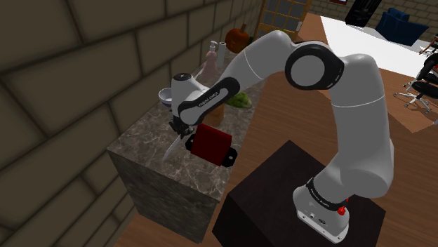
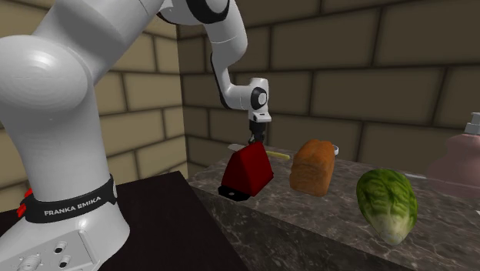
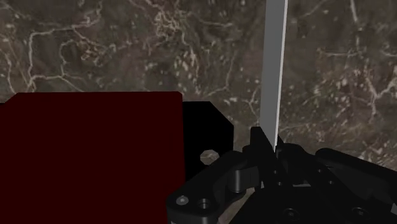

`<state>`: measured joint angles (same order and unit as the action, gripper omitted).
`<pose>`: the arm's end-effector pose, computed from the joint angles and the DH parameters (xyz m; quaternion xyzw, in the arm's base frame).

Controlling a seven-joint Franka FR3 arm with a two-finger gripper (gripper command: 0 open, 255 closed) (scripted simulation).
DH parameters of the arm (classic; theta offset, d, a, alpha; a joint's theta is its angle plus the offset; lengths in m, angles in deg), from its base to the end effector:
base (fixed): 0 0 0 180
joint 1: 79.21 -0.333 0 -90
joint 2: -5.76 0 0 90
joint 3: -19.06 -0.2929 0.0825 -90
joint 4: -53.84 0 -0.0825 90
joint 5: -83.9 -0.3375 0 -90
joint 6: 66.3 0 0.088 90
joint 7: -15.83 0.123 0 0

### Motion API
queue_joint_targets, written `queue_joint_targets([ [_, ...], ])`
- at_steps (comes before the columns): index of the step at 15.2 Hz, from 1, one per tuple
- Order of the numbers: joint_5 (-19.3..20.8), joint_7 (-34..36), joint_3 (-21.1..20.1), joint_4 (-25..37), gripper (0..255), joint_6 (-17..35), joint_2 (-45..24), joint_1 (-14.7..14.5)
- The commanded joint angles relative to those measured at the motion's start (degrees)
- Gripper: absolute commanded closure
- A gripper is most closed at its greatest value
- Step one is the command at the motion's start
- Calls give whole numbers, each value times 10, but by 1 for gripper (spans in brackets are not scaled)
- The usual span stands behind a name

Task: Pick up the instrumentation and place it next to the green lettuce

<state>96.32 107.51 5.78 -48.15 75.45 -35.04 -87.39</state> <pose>0.5734 0.2146 0.1673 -0.8498 0.5270 0.0044 0.0080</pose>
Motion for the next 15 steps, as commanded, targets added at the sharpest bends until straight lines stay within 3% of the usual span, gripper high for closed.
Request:
queue_joint_targets([
  [1, -3, -2, -3, -2, 255, -9, 11, 2],
  [15, -25, -15, -22, -8, 255, -80, 89, 16],
])
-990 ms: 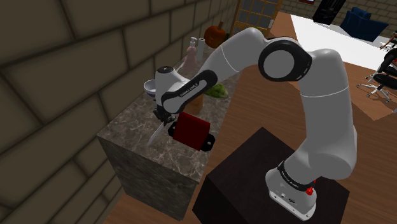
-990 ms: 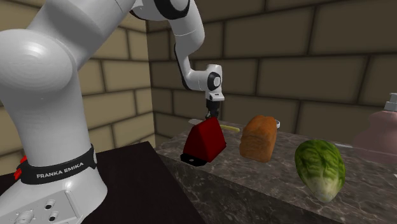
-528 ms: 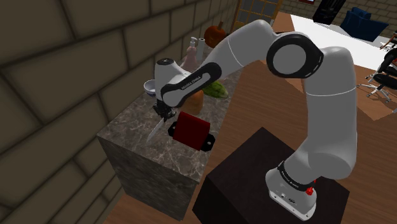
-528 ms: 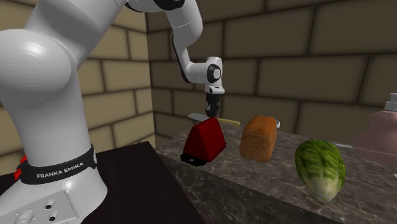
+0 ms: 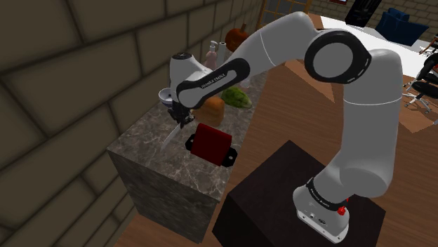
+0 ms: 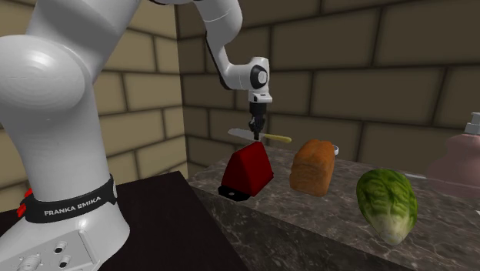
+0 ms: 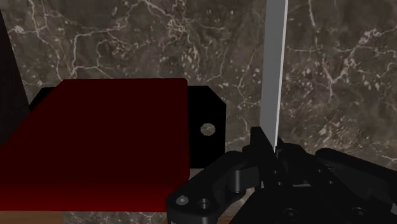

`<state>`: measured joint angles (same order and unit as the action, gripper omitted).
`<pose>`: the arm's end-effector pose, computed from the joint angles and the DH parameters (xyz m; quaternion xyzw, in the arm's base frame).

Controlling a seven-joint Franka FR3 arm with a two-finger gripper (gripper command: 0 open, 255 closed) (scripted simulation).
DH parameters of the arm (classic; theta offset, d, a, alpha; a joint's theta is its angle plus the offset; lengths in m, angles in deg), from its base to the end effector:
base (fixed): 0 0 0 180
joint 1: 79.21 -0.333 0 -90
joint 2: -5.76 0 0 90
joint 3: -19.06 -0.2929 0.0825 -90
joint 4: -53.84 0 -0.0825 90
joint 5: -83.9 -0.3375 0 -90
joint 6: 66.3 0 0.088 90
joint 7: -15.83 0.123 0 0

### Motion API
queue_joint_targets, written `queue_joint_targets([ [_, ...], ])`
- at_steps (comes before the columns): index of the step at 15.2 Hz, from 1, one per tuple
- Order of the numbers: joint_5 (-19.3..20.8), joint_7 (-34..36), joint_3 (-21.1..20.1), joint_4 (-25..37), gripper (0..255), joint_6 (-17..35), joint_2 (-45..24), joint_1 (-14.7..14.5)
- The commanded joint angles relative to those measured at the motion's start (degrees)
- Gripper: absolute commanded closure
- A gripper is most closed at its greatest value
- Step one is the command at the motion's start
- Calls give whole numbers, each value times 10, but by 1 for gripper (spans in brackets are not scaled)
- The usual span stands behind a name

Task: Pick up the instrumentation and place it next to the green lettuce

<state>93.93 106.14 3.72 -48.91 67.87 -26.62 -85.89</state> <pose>0.5722 0.2141 0.2412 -0.8498 0.5271 0.0044 0.0081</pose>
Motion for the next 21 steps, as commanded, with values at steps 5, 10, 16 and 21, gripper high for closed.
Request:
queue_joint_targets([
  [5, -10, -6, -7, 4, 255, -32, 29, 5],
  [10, -17, -10, -11, 11, 255, -61, 51, 8],
  [16, -26, -15, -16, 23, 255, -94, 73, 11],
  [21, -50, -71, -12, -90, 255, -55, 150, 60],
])
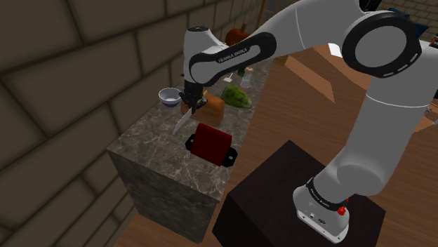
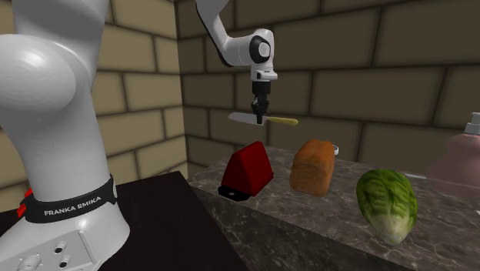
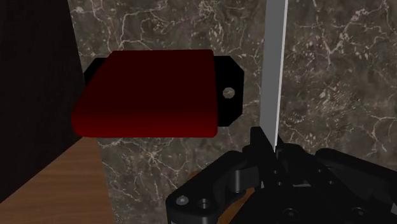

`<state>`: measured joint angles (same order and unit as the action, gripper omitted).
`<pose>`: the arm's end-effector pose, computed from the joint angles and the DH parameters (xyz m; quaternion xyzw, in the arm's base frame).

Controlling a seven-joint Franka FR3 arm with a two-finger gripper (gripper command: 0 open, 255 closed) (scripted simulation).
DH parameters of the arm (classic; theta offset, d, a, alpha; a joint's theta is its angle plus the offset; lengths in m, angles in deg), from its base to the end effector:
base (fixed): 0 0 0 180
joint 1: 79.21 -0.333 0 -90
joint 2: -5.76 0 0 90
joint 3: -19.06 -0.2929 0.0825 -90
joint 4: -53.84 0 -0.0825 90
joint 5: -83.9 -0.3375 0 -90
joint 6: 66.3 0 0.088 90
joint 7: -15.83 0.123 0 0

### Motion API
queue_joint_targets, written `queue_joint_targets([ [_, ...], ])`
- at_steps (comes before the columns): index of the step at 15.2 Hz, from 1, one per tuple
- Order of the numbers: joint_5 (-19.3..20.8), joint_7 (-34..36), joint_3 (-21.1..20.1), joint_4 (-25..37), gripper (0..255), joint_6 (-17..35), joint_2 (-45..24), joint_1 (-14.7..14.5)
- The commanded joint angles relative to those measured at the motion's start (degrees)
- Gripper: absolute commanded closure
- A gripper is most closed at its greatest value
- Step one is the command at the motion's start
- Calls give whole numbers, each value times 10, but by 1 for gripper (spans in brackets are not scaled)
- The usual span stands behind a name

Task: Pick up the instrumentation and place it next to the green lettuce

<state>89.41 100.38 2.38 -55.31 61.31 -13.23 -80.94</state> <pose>0.5510 0.1708 0.3231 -0.8496 0.5274 0.0047 0.0079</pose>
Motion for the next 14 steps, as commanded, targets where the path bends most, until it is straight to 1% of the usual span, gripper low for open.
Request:
queue_joint_targets([
  [1, -11, -26, 3, -46, 255, 17, 30, 20],
  [7, -41, -109, 20, -152, 255, 48, 108, 71],
  [14, -68, -214, 57, -245, 255, 69, 182, 123],
])
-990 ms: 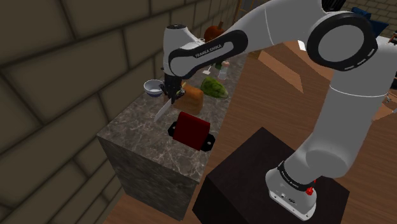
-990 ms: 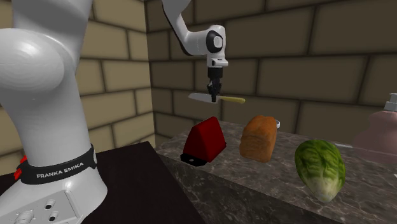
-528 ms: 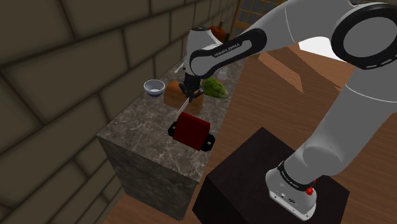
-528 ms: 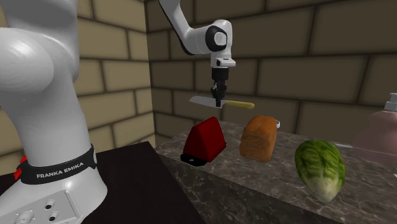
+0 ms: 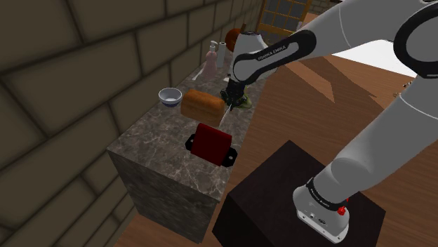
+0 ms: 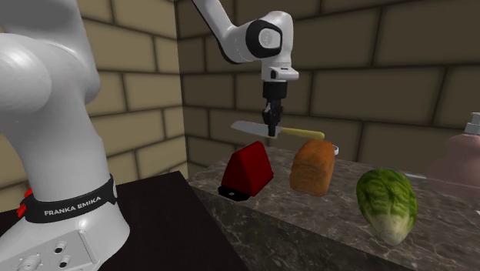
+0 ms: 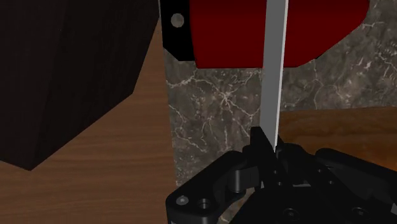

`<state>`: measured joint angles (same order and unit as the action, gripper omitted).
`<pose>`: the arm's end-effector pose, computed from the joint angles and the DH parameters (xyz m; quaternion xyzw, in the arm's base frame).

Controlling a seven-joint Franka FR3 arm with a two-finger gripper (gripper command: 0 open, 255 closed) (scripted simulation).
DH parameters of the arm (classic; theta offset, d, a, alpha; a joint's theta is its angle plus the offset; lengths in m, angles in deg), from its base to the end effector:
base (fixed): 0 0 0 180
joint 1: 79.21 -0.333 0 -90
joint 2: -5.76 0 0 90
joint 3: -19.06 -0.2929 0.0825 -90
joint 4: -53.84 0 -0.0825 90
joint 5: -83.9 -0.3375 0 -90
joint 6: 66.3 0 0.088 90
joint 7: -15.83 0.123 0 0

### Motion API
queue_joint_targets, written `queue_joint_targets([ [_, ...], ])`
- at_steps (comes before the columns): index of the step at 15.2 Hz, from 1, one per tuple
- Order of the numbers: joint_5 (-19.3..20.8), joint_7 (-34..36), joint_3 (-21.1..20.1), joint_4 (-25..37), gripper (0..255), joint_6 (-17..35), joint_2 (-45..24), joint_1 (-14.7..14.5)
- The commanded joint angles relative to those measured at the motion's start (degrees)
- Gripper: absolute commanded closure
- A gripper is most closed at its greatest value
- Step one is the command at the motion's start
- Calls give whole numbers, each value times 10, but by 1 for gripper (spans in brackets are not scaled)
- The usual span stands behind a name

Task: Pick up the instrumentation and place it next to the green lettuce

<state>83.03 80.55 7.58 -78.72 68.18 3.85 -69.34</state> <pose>0.4787 0.0139 0.3228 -0.8493 0.5279 0.0044 0.0075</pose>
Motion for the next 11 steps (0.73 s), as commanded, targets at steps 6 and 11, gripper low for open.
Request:
queue_joint_targets([
  [6, -12, -108, 50, -66, 255, 8, 57, 48],
  [11, -11, -157, 76, -91, 255, 27, 62, 71],
])
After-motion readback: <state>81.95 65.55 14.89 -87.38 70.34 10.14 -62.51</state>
